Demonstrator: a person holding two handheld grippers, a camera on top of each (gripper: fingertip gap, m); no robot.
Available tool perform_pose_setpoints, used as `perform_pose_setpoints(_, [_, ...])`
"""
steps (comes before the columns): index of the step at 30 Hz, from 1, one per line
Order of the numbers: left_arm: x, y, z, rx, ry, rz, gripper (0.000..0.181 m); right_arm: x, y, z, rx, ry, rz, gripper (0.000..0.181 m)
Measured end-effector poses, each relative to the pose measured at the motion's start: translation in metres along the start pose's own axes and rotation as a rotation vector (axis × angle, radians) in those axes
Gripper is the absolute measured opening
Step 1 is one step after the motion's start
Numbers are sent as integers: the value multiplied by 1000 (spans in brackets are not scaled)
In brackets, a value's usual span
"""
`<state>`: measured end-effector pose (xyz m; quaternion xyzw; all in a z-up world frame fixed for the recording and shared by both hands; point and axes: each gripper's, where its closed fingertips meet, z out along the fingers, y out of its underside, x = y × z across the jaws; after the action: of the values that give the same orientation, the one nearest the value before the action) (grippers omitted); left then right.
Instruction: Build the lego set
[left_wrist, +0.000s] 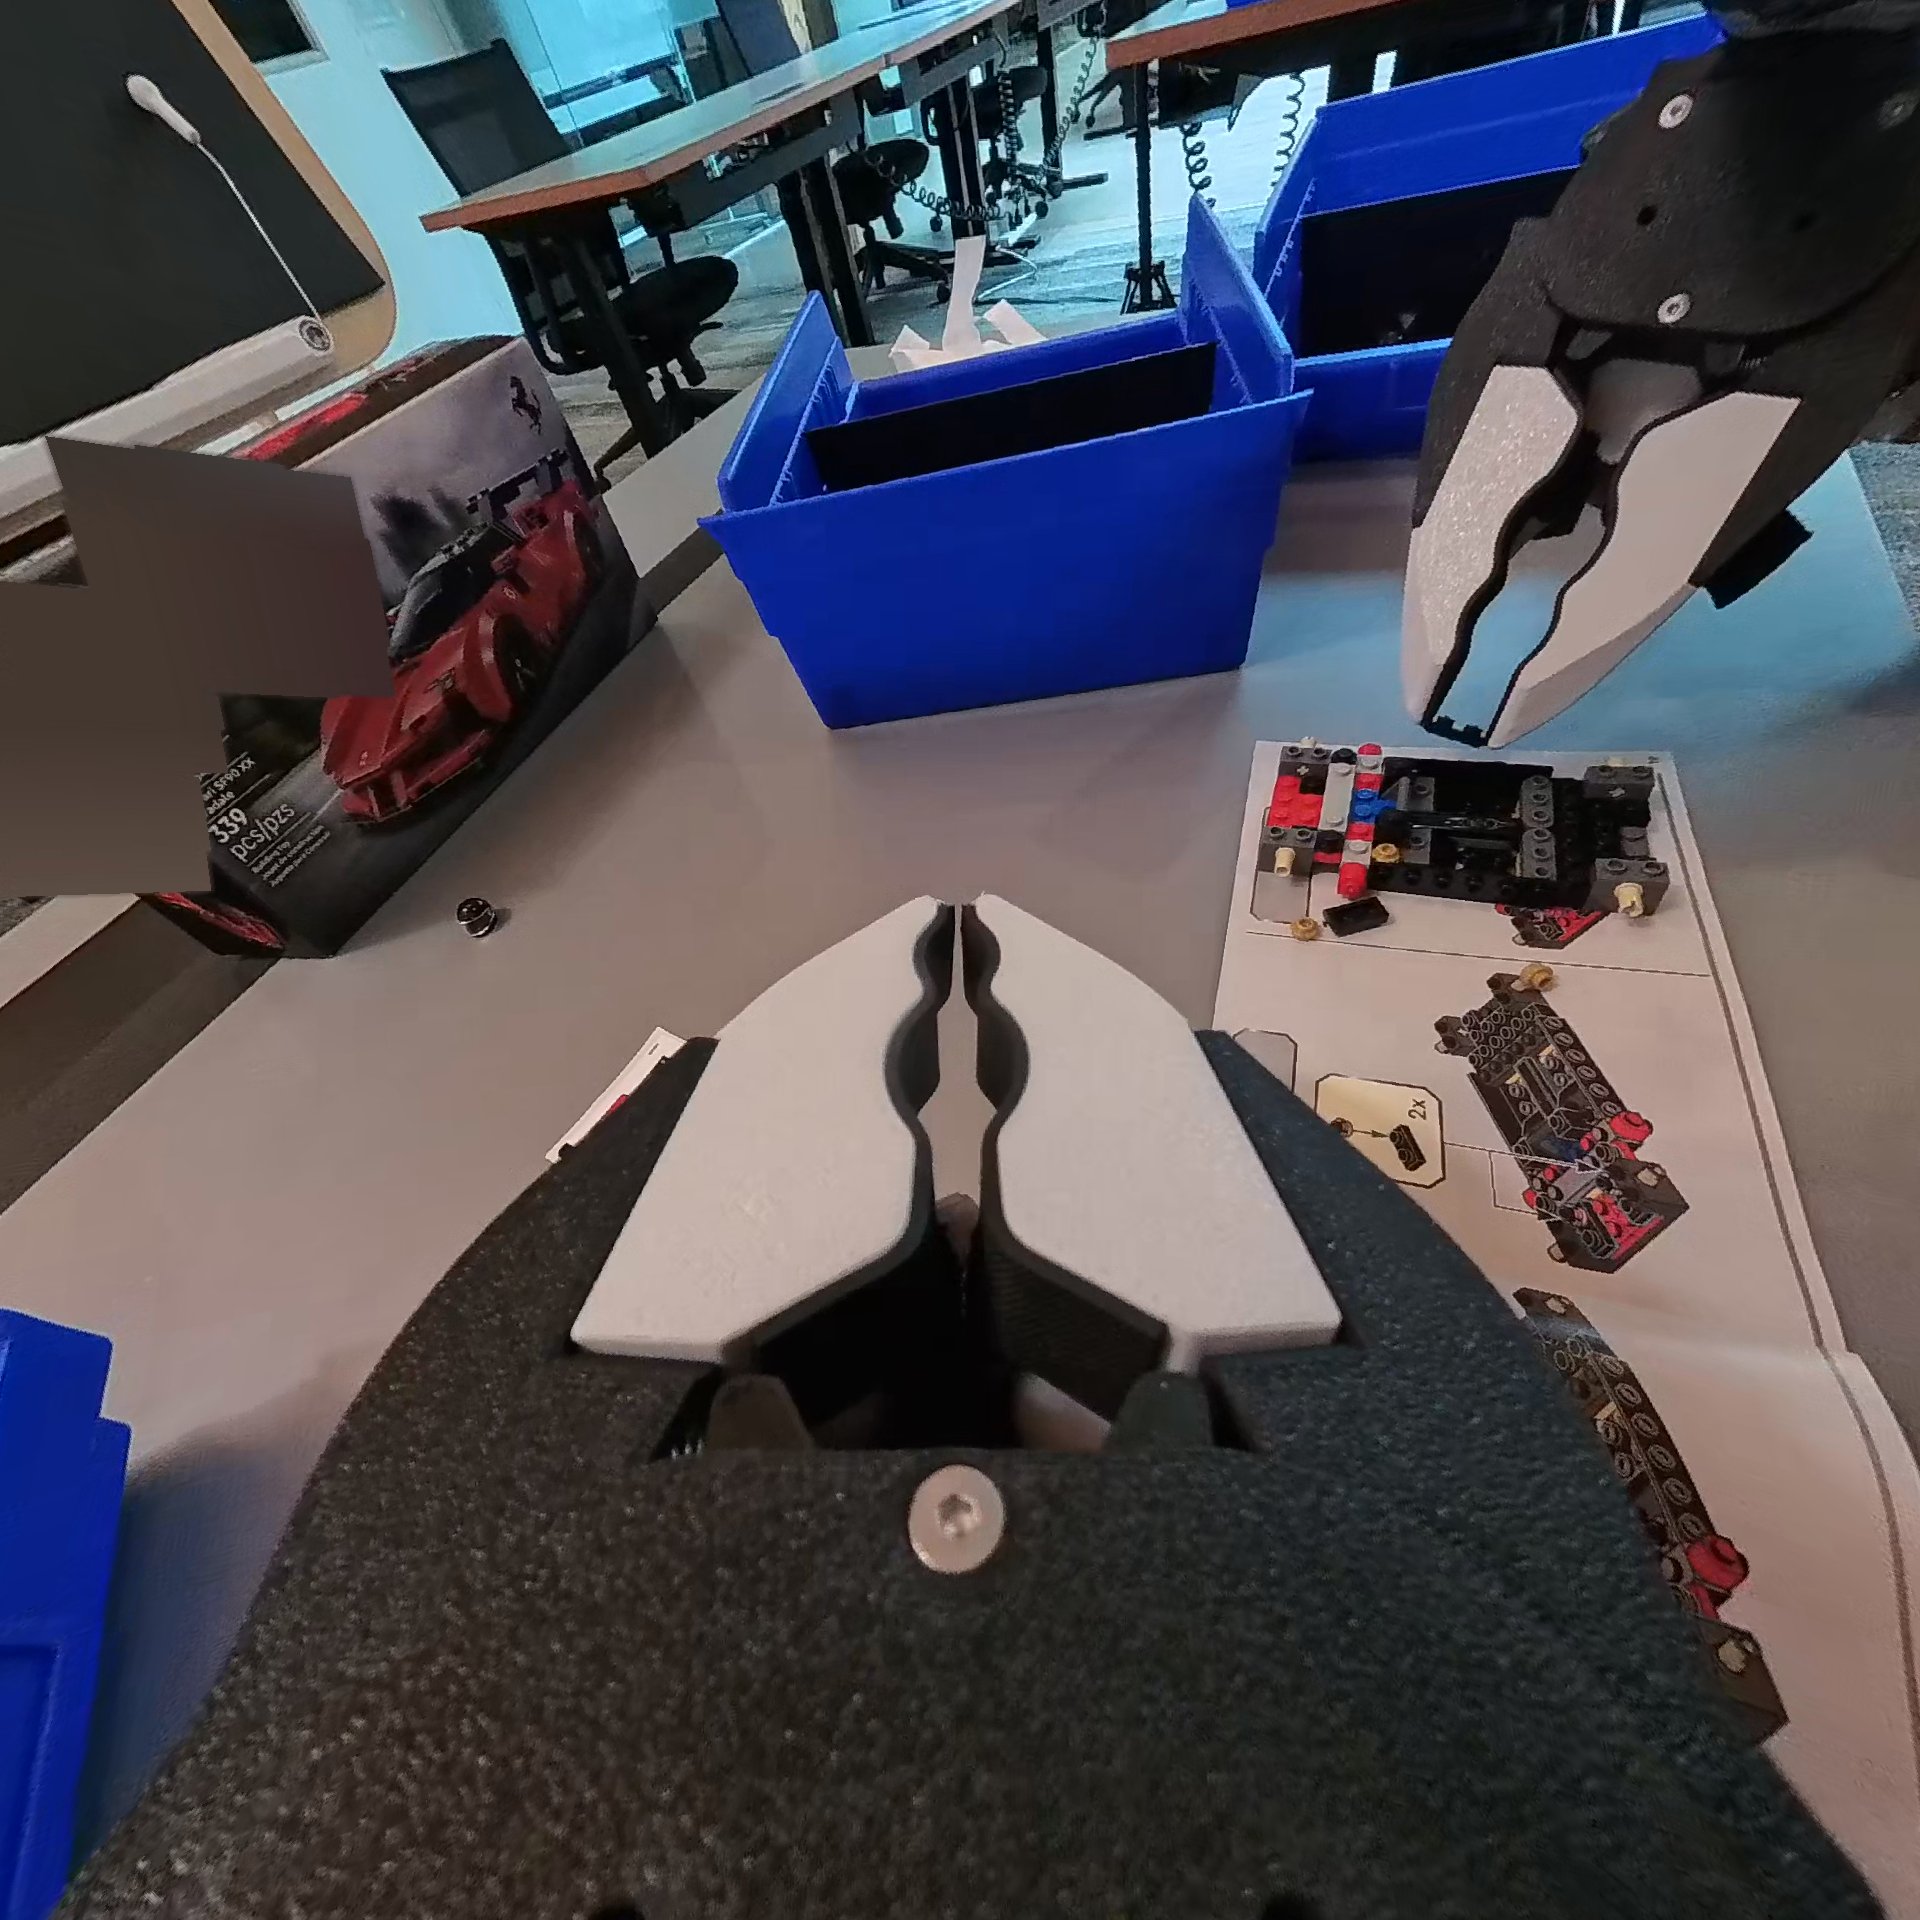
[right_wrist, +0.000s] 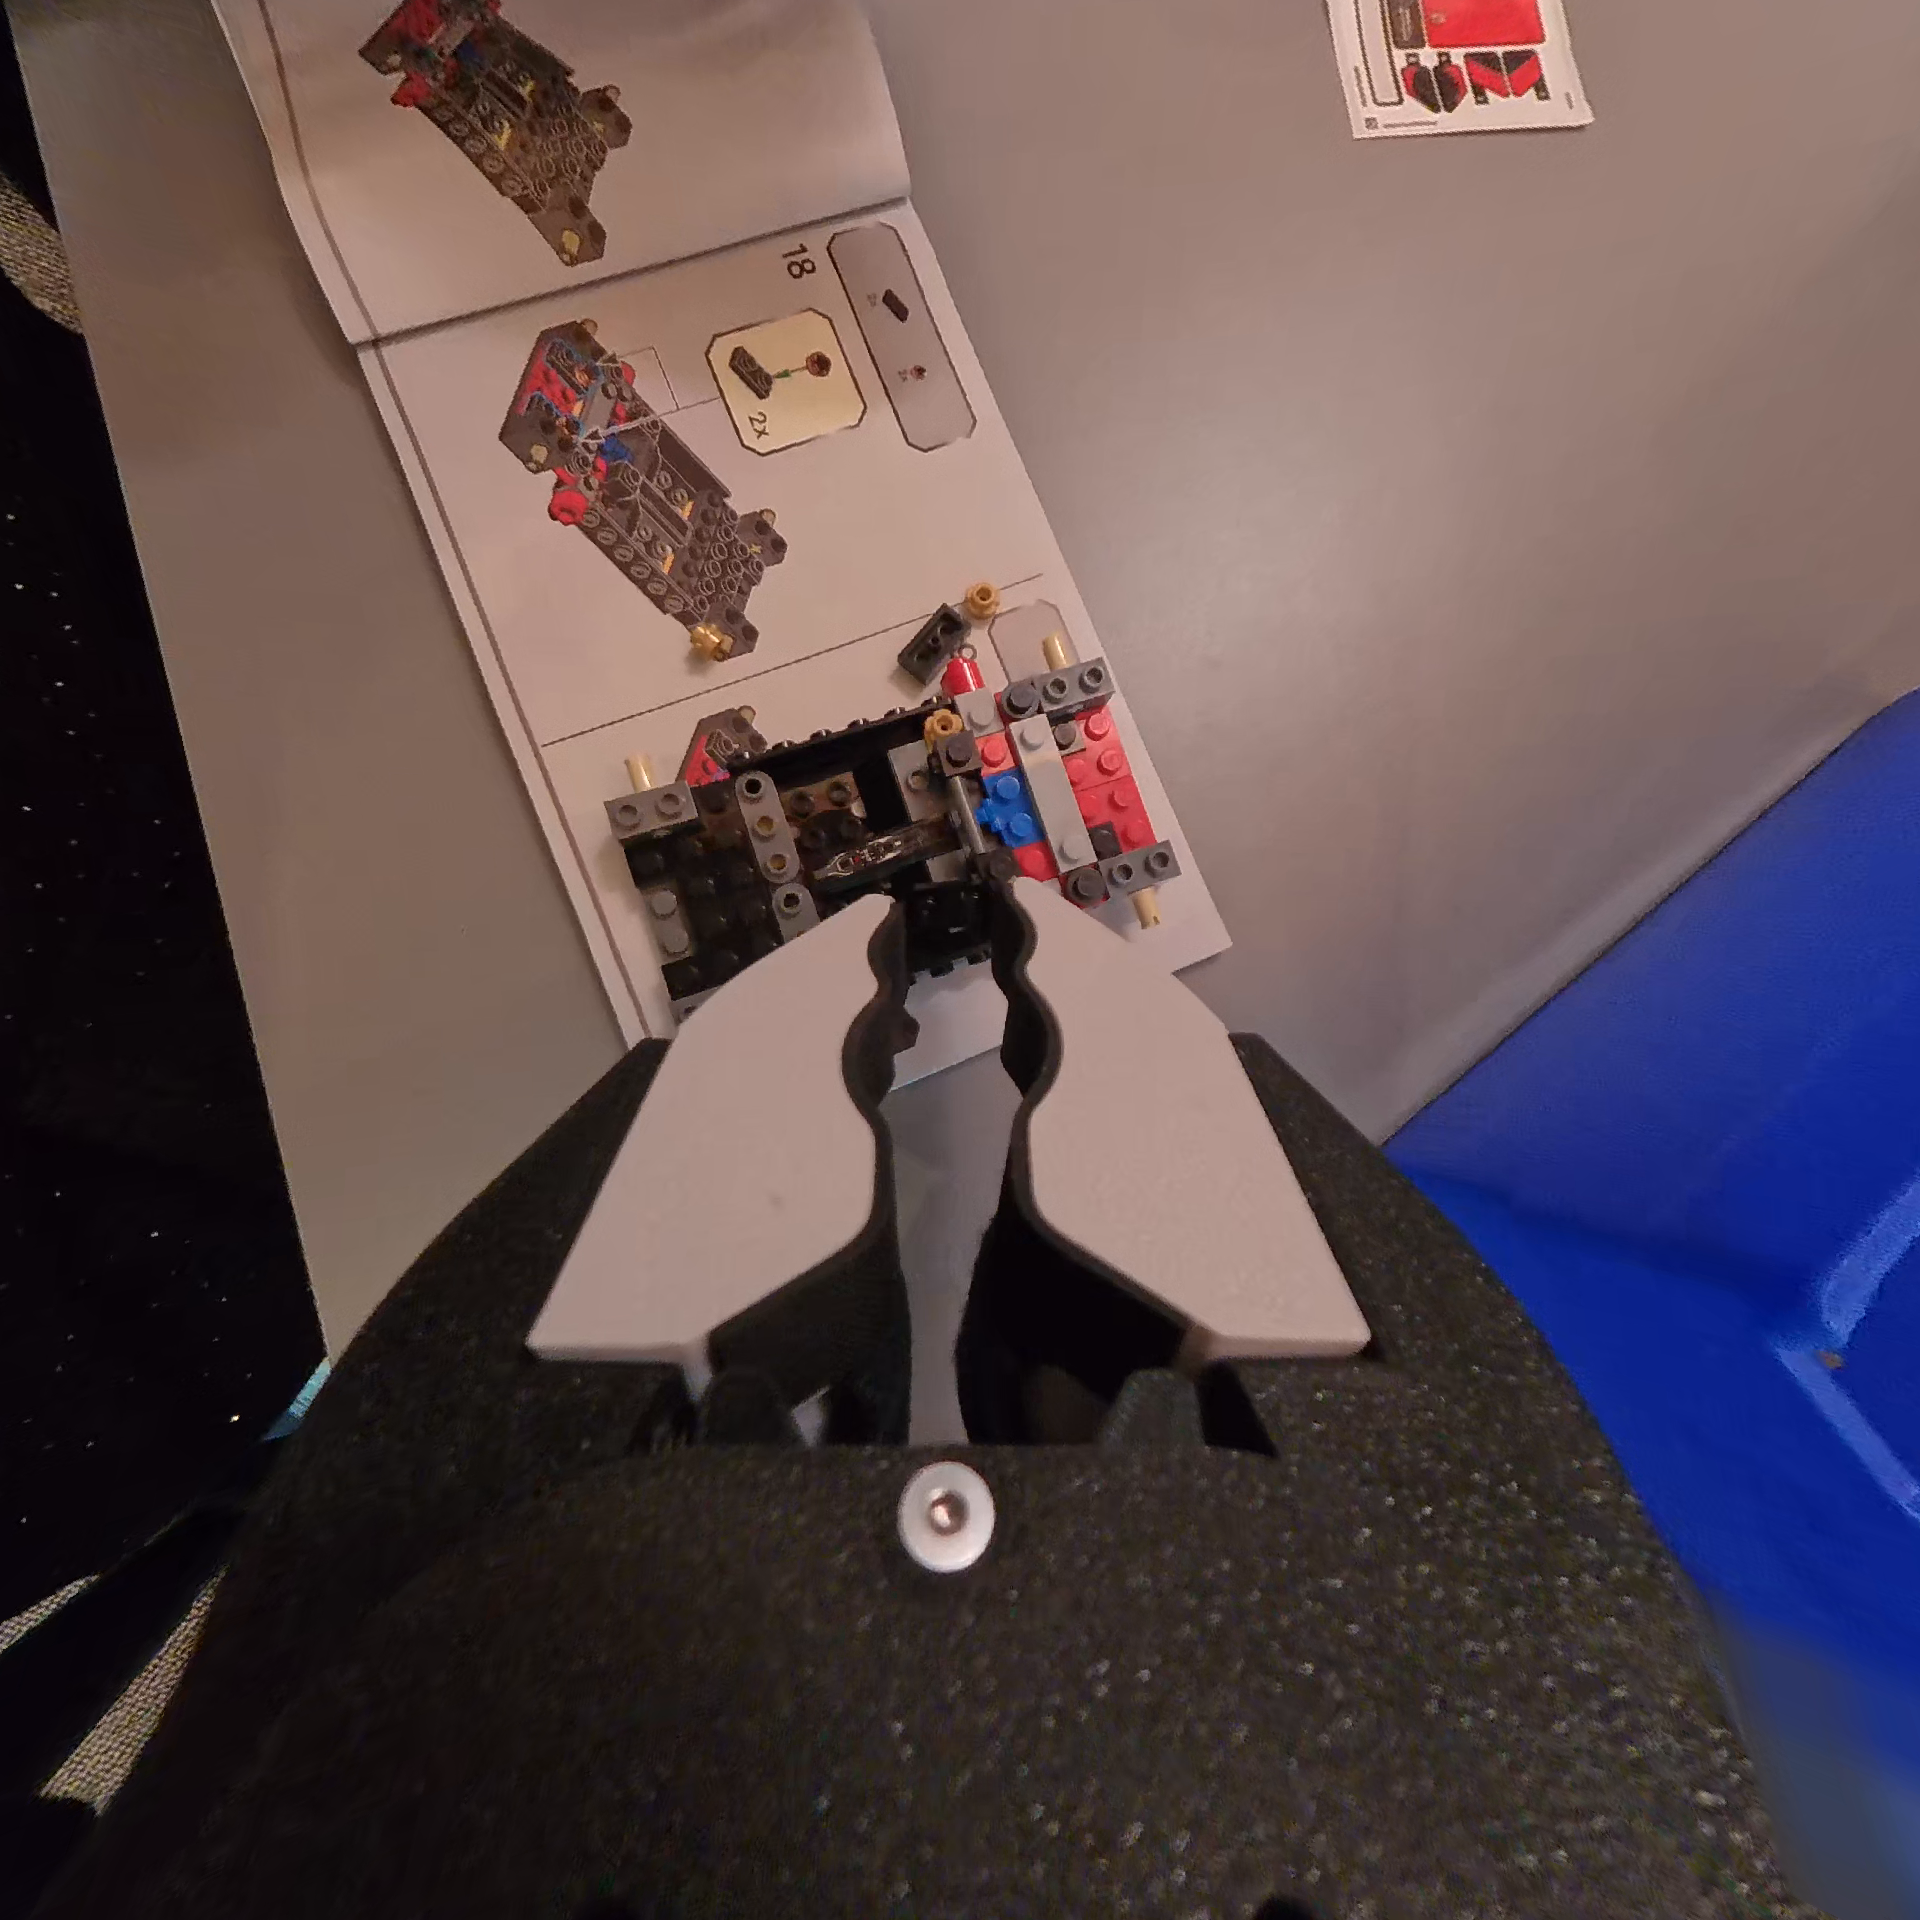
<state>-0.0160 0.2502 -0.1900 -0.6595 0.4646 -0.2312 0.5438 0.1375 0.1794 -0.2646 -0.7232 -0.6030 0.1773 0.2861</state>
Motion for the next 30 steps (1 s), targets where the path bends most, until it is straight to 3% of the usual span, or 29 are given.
perform_pose_setpoints(21, [7, 5, 1, -45, 34, 18, 2, 0, -13, -1, 19, -34, -3, 16])
perform_pose_setpoints(26, [20, -2, 5, -16, 102, -27, 3, 22, -30, 4, -47, -26, -12, 16])
perform_pose_setpoints(30, [36, 4, 17, -61, 178, -19, 3, 34, -27, 19, -221, -62, -38, 16])
